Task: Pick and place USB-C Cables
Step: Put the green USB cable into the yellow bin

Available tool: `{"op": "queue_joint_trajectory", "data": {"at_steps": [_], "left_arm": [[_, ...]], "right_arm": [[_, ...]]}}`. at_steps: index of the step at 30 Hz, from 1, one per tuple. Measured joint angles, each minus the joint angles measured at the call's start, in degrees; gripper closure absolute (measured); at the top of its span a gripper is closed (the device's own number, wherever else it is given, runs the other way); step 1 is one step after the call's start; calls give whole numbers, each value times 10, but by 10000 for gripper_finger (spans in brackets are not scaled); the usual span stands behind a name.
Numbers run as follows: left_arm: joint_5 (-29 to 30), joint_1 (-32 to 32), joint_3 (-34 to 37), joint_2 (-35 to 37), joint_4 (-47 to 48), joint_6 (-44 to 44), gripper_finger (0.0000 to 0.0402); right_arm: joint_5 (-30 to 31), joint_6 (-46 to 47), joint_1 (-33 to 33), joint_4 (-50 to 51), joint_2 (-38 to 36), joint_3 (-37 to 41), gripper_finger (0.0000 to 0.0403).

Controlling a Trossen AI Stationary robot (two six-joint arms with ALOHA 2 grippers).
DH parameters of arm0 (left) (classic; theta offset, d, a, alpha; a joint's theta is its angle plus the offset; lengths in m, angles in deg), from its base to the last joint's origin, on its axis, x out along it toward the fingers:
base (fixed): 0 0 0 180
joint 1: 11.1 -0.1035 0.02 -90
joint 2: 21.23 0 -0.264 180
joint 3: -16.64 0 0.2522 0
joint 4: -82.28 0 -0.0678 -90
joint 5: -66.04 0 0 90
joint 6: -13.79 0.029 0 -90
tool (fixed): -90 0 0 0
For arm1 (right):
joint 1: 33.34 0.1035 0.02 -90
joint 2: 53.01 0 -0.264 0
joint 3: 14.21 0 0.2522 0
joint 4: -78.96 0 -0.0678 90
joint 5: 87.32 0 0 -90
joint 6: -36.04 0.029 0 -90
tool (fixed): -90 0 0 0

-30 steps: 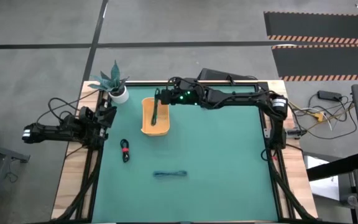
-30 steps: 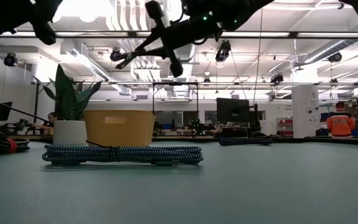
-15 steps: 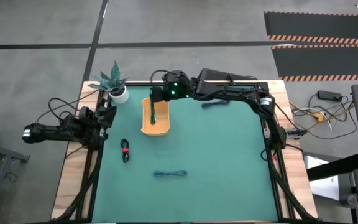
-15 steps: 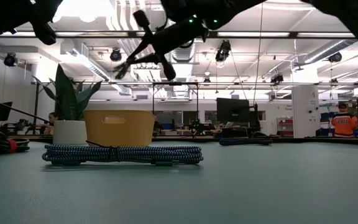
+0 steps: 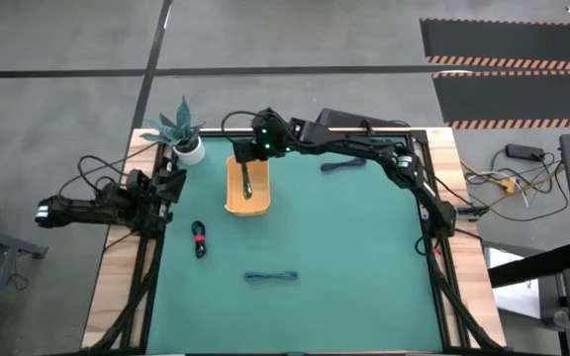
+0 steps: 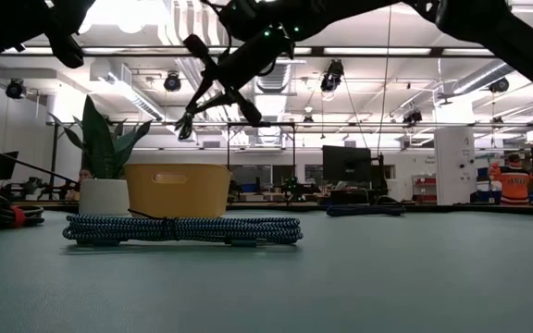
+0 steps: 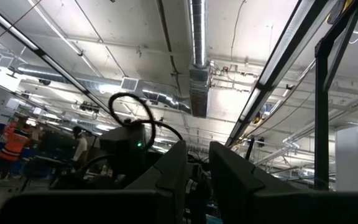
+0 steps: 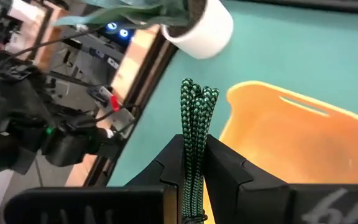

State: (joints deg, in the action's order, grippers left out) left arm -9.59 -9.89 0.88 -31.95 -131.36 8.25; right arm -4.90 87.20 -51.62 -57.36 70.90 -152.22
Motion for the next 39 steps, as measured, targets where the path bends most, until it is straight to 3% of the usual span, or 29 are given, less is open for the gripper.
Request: {"op": "queue_joint_trajectory", "data": {"at_steps": [11, 39], "left_arm": [[0, 0, 0, 0, 4, 0, 347], [0, 0, 0, 0, 3, 4, 347]], "right_arm": [[1, 74, -11, 57, 1, 2, 365], [47, 84, -8, 57, 0, 26, 365]]}}
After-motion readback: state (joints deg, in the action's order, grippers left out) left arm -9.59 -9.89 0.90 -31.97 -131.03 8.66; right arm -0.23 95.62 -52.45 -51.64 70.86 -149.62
